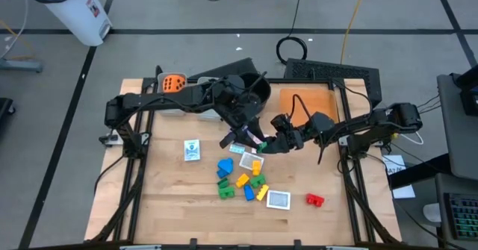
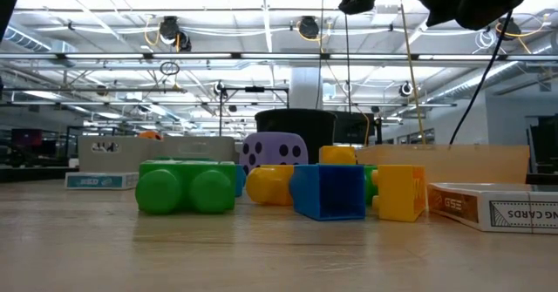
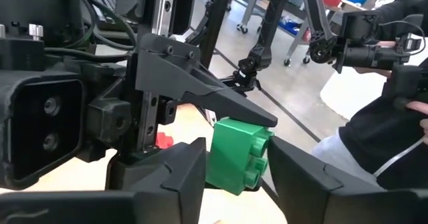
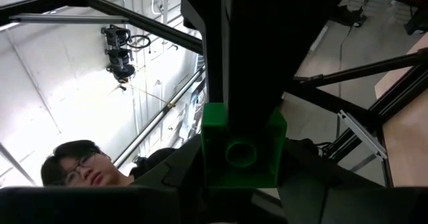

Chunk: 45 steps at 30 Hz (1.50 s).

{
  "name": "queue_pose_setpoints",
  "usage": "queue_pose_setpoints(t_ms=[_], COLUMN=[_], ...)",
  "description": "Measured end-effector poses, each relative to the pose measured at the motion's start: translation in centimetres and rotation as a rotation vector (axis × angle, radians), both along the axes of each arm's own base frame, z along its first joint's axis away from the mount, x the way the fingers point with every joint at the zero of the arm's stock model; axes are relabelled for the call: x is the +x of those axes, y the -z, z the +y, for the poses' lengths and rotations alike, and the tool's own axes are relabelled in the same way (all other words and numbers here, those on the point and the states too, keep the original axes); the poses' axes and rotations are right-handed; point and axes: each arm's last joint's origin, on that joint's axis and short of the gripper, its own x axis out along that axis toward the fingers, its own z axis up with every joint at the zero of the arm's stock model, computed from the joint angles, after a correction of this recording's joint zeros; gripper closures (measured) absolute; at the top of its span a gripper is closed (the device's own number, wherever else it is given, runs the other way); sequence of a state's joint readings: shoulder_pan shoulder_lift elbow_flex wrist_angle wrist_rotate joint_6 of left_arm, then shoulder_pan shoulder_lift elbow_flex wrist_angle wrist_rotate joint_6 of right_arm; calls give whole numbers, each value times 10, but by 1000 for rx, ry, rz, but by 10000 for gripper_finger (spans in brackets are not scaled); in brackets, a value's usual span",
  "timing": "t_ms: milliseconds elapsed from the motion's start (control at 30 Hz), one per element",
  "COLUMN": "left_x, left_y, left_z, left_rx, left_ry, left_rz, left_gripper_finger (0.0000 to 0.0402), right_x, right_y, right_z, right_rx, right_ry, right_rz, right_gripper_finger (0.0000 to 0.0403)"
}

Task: Pick & Place Toys
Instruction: Put the green game piece into the right gray bin

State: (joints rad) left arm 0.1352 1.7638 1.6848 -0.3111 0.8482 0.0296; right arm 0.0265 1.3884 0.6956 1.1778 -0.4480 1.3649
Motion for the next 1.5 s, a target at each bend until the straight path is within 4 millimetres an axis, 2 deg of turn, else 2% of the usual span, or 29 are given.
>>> queue_pose_setpoints(t_ms=[133,267,533,767,1000,1233,1333,1500], left_x=[0,0,0,0,0,1,0,-3], left_y=[0,0,0,-1,-2,-2,-2,-3], left_z=[0,0,0,0,-1,1,6,20], left_rx=[-3,-3,1,11,-13,-1,-2,-47], left_ry=[-3,-2,1,5,19,-16,-31,-57], left_rz=[3,3,-3,-16,-19,-16,-15,16], left_gripper_finger=[219,229,297,335,397,363,350,334], right_x=[0,0,0,0,0,0,1,1], right_y=[0,0,0,0,0,0,0,0], right_z=[0,0,0,0,-1,-3,-8,-20], right_rx=[0,0,-1,-1,-14,-34,-49,-64], right_ry=[0,-1,-2,0,24,33,54,106], right_rz=[0,0,-1,-1,-9,-20,-27,-33], right_gripper_finger=[256,254,255,253,231,248,262,261])
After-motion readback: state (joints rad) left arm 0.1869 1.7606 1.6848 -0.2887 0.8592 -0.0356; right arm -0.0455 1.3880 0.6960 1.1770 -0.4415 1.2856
